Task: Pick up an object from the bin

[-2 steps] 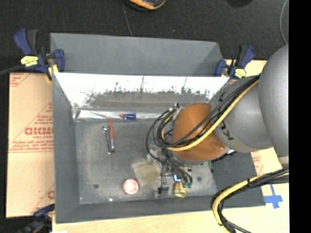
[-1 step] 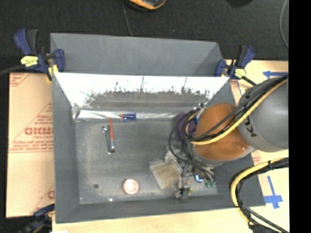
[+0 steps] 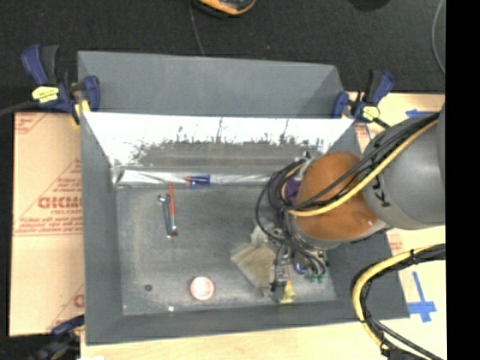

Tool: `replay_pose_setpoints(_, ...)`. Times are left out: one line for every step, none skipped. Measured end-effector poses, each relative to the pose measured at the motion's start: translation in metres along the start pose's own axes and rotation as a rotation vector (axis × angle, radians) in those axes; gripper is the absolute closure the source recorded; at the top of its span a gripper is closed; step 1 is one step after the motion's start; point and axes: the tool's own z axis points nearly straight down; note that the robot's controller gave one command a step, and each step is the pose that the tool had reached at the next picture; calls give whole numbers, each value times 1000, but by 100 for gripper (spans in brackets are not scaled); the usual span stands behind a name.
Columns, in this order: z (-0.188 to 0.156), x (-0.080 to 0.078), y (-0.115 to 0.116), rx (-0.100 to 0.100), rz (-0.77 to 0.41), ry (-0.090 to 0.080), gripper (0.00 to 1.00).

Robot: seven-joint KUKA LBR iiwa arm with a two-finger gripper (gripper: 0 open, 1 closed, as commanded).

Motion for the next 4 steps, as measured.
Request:
replay_pose_setpoints(0, -12, -4, 5, -231, 5, 100)
replay_pose_setpoints(0, -12, -4, 5, -230, 5, 100)
replay_pose_setpoints(-10, -11, -4, 4, -229, 9, 100)
replay_pose_setpoints(-31, -11, -4, 4, -227, 9, 100)
